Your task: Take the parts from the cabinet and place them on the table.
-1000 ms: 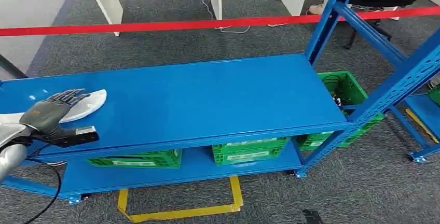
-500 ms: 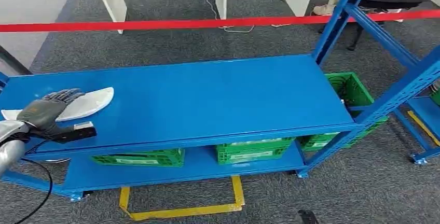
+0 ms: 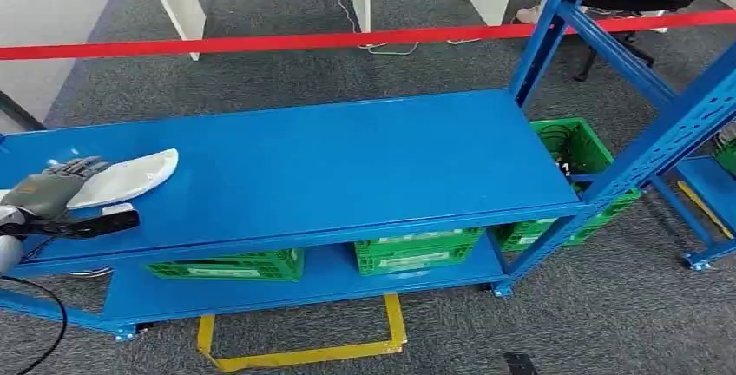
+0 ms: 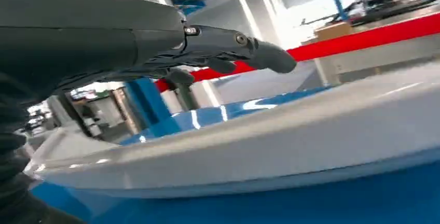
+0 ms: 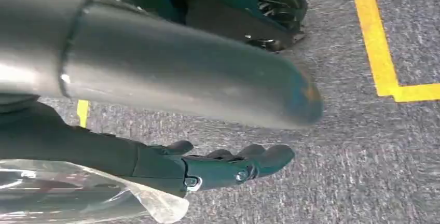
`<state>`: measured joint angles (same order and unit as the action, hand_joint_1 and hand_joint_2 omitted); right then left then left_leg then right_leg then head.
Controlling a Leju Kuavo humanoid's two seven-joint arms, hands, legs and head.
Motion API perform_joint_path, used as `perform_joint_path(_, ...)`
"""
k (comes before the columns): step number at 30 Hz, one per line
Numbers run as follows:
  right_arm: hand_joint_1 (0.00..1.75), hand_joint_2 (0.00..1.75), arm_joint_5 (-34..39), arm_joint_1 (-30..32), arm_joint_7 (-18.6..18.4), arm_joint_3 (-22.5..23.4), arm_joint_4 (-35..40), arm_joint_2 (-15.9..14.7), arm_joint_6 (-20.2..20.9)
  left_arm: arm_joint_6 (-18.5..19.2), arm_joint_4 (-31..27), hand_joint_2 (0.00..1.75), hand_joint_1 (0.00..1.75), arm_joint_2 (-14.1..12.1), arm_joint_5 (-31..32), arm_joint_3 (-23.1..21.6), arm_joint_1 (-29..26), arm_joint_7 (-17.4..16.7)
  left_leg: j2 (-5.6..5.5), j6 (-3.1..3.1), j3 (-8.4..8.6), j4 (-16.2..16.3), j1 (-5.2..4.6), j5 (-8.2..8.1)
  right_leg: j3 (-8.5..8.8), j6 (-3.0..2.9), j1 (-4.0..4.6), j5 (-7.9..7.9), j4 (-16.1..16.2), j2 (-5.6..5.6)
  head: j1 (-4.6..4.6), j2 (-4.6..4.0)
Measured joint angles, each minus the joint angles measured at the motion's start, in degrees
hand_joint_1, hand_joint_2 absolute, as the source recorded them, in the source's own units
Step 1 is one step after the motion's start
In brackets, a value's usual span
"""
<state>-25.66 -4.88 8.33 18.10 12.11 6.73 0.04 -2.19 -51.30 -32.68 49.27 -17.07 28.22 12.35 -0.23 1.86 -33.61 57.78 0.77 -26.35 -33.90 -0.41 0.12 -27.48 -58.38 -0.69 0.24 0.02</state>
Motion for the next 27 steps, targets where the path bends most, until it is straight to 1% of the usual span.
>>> perform_joint_path(1, 0.00, 0.00, 0.0, 0.0, 0.0, 0.0, 0.0, 0.0, 0.0, -0.1, 0.4, 1.75, 0.00, 0.0, 0.2, 0.1, 0.1, 0.0, -0.08, -0.39, -0.27, 0.6, -0.08, 0.01, -0.11, 0.35, -0.09, 0.23, 0.3, 0.04, 0.09, 0.00)
perform_joint_path(2, 0.00, 0.00, 0.0, 0.1, 0.0, 0.0, 0.0, 0.0, 0.0, -0.3, 1.1, 1.75, 0.00, 0.0, 0.3, 0.2, 0.1, 0.0, -0.09, -0.61, -0.31, 0.6, -0.16, -0.02, -0.05, 0.44, -0.12, 0.23, 0.3, 0.03, 0.00, 0.00)
perform_joint_path(3, 0.00, 0.00, -0.1, 0.2, 0.0, 0.0, 0.0, 0.0, 0.0, -0.6, 1.7, 1.75, 0.00, 0.0, 0.5, 0.2, 0.1, 0.0, -0.10, -1.05, -0.31, 0.4, -0.11, 0.13, 0.02, 0.78, -0.13, 0.22, 0.3, 0.04, 0.09, 0.00)
perform_joint_path(4, 0.00, 0.00, -0.3, 0.2, 0.0, 0.1, 0.0, 0.0, 0.0, -0.8, 2.0, 1.75, 0.00, 0.0, 0.6, 0.3, 0.4, 0.0, -0.04, -1.48, -0.10, 0.1, 0.21, 0.36, -0.57, 1.10, -0.22, -0.37, 0.0, 0.06, 0.00, 0.00)
perform_joint_path(5, 0.00, 0.00, -0.4, 0.1, 0.0, 0.1, 0.0, 0.0, 0.0, -0.9, 2.2, 1.75, 0.00, 0.0, 0.7, 0.4, 0.7, 0.0, 0.02, -1.74, -0.03, 0.1, 0.18, 0.32, -1.13, 1.34, -0.25, -1.55, -1.5, 0.17, 0.24, 0.00)
perform_joint_path(6, 0.00, 0.00, -0.4, 0.0, 0.0, 0.1, 0.0, 0.0, 0.0, -0.9, 2.6, 1.75, 0.00, 0.0, 0.8, 0.5, 0.8, 0.0, 0.04, -2.17, -0.04, 0.1, 0.16, 0.28, -2.98, 1.52, -0.24, -3.84, -5.6, 0.23, 0.48, 0.00)
perform_joint_path(7, 0.00, 0.00, -0.4, 0.0, 0.0, 0.1, 0.0, 0.0, 0.0, -0.9, 2.9, 1.75, 0.00, 0.1, 0.8, 0.5, 0.8, 0.0, 0.12, -2.31, -0.06, 0.1, 0.07, 0.21, -5.45, 1.62, -0.26, -6.13, -10.8, 0.24, 0.42, 0.00)
perform_joint_path(8, 0.00, 0.00, -0.5, 0.1, -0.1, 0.1, 0.0, 0.0, 0.0, -0.9, 3.2, 1.75, 0.00, 0.2, 0.8, 0.5, 0.8, 0.0, 0.14, -2.39, -0.08, 0.1, 0.01, 0.16, -7.35, 1.69, -0.26, -7.63, -14.8, 0.24, 0.48, 0.00)
perform_joint_path(9, 0.00, 0.00, -0.5, 0.3, -0.1, 0.1, 0.0, 0.0, 0.0, -0.9, 3.5, 1.75, 0.00, 0.3, 0.8, 0.5, 0.8, 0.0, 0.14, -2.40, -0.04, 0.1, -0.07, 0.16, -8.65, 1.72, -0.26, -8.19, -17.5, 0.24, 0.48, 0.00)
perform_joint_path(10, 0.00, 0.00, -0.5, 0.4, -0.1, 0.1, 0.0, 0.0, 0.0, -0.9, 3.7, 1.75, 0.00, 0.4, 0.8, 0.5, 0.9, 0.0, 0.13, -2.40, -0.01, 0.1, -0.12, 0.16, -8.59, 1.65, -0.25, -7.43, -17.2, 0.24, 0.48, 0.00)
perform_joint_path(11, 0.00, 0.00, -0.6, 0.4, -0.1, 0.1, 0.0, 0.0, -0.1, -0.7, 4.0, 1.75, 0.00, 0.5, 0.8, 0.6, 1.0, 0.0, 0.08, -2.39, 0.02, 0.1, -0.17, 0.16, -7.22, 1.49, -0.25, -5.51, -14.5, 0.24, 0.48, 0.00)
perform_joint_path(12, 0.00, 0.00, -0.7, 0.3, -0.1, 0.1, 0.0, 0.0, -0.2, -0.5, 4.2, 1.75, 0.00, 0.5, 0.8, 0.6, 1.1, 0.0, 0.05, -2.38, 0.10, 0.1, -0.19, 0.15, -4.86, 1.25, -0.24, -3.10, -10.0, 0.24, 0.48, 0.00)
perform_joint_path(13, 0.00, 0.00, -0.7, 0.2, -0.1, 0.1, 0.0, 0.0, -0.4, -0.5, 4.3, 1.75, 0.00, 0.5, 0.8, 0.7, 1.2, 0.0, 0.05, -2.34, 0.21, 0.1, -0.21, 0.12, -1.82, 1.01, -0.23, -0.73, -4.4, 0.24, 0.48, 0.00)
perform_joint_path(14, 0.00, 0.00, -0.8, 0.1, -0.1, 0.1, 0.0, 0.0, -0.4, -0.5, 4.5, 1.75, 0.00, 0.6, 0.8, 0.7, 1.2, 0.0, 0.05, -2.20, 0.24, 0.2, -0.23, 0.06, -0.03, 0.71, -0.16, -0.56, -0.5, 0.23, 0.48, 0.00)
perform_joint_path(15, 0.00, 0.00, -0.8, 0.0, 0.0, 0.1, 0.0, 0.0, -0.4, -0.5, 4.6, 1.75, 0.00, 0.5, 0.9, 0.8, 1.3, 0.0, 0.04, -1.85, -0.08, 0.5, -0.60, -0.06, 1.10, 0.65, -0.02, -0.86, 0.3, 0.17, 0.44, 0.00)
perform_joint_path(16, 0.00, 0.00, -0.9, 0.0, 0.0, 0.1, 0.0, 0.0, -0.4, -0.5, 4.9, 1.75, 0.00, 0.6, 0.9, 0.8, 1.4, 0.0, 0.02, -1.50, -0.09, 0.3, -0.54, 0.17, 0.85, 0.58, -0.01, -0.74, 0.2, 0.13, 0.35, 0.00)
perform_joint_path(17, 0.00, 0.00, -0.9, 0.1, 0.0, 0.1, 0.0, 0.0, -0.4, -0.5, 5.0, 1.75, 0.00, 0.7, 0.9, 0.8, 1.3, 0.0, 0.02, -1.31, 0.03, 0.2, -0.45, 0.28, 0.85, 0.46, 0.11, -0.72, 0.1, 0.09, 0.37, 0.00)
perform_joint_path(18, 0.00, 0.00, -0.9, 0.2, 0.0, 0.1, 0.0, 0.0, -0.4, -0.5, 5.2, 1.75, 0.00, 0.8, 0.9, 0.8, 1.4, 0.0, -0.02, -0.99, 0.14, 0.0, -0.43, 0.42, 0.87, 0.20, 0.12, -0.60, 0.2, 0.09, 0.42, 0.00)
perform_joint_path(19, 0.00, 0.00, -1.0, 0.2, 0.0, 0.2, 0.0, 0.0, -0.5, -0.5, 5.2, 1.75, 0.00, 0.7, 1.0, 0.9, 1.3, 0.0, -0.04, -0.68, 0.05, 0.2, -0.47, -0.08, 1.18, -0.35, -0.39, -0.18, 0.8, 0.18, 0.42, 0.00)
perform_joint_path(20, 0.00, 0.00, -1.0, 0.1, 0.0, 0.2, 0.0, 0.0, -0.6, -0.5, 5.4, 1.75, 0.24, 0.7, 1.0, 1.0, 1.2, 0.0, 0.05, -0.35, -0.24, 1.2, -0.33, -1.04, 1.27, -0.54, -0.38, -0.08, 0.9, 0.14, 0.16, 0.00)
perform_joint_path(21, 0.00, 0.00, -1.1, 0.0, 0.0, 0.3, 0.0, 0.0, -0.6, -0.5, 5.5, 1.75, 1.75, 0.7, 1.0, 1.0, 1.4, 0.0, 0.05, -0.06, -1.56, 4.4, -0.29, -2.96, 1.28, -0.76, -0.38, -0.09, 0.9, 0.16, -0.13, 0.00)
perform_joint_path(22, 0.00, 0.00, -1.2, 0.0, 0.0, 0.3, 0.0, 0.0, -0.6, -0.5, 5.7, 1.75, 1.75, 0.8, 1.0, 1.0, 1.4, 0.0, 0.05, 0.22, -3.67, 9.1, -0.20, -5.18, 1.28, -0.82, -0.36, -0.11, 0.9, 0.16, -0.04, 0.00)
perform_joint_path(23, 0.00, 0.00, -1.3, 0.1, 0.0, 0.3, 0.0, 0.0, -0.6, -0.5, 5.9, 1.75, 1.75, 0.9, 0.9, 1.0, 1.2, 0.2, 0.05, 0.40, -5.84, 13.7, -0.17, -6.95, 1.27, -0.90, -0.33, -0.16, 0.9, 0.17, -0.09, 0.00)
perform_joint_path(24, 0.00, 0.00, -1.5, 0.2, 0.0, 0.3, 0.0, 0.0, -0.6, -0.5, 6.0, 1.75, 1.75, 1.1, 0.5, 1.0, 0.9, 0.7, 0.05, 0.51, -7.57, 17.2, -0.13, -7.86, 1.27, -0.95, -0.32, -0.19, 0.9, 0.17, -0.06, 0.00)
perform_joint_path(25, 0.00, 0.00, -1.6, 0.2, 0.0, 0.3, 0.0, 0.0, -0.6, -0.5, 6.2, 1.75, 1.75, 1.3, 0.2, 1.1, 0.6, 1.2, 0.05, 0.53, -7.98, 17.8, -0.06, -7.25, 1.34, -0.95, -0.32, -0.22, 0.9, 0.15, -0.09, 0.00)
perform_joint_path(26, 0.00, 0.00, -1.7, 0.3, 0.0, 0.3, 0.0, 0.0, -0.6, -0.4, 6.2, 1.75, 1.75, 1.4, 0.1, 1.1, 0.5, 1.4, 0.06, 0.51, -7.29, 16.0, 0.01, -5.46, 1.43, -0.94, -0.32, -0.28, 0.8, 0.14, -0.09, 0.00)
perform_joint_path(27, 0.00, 0.00, -1.7, 0.2, 0.0, 0.3, 0.0, 0.0, -0.6, -0.3, 6.3, 1.75, 1.75, 1.4, 0.1, 1.2, 0.5, 1.6, 0.06, 0.46, -5.52, 11.8, 0.09, -2.68, 1.55, -0.93, -0.33, -0.39, 0.8, 0.14, -0.04, 0.00)
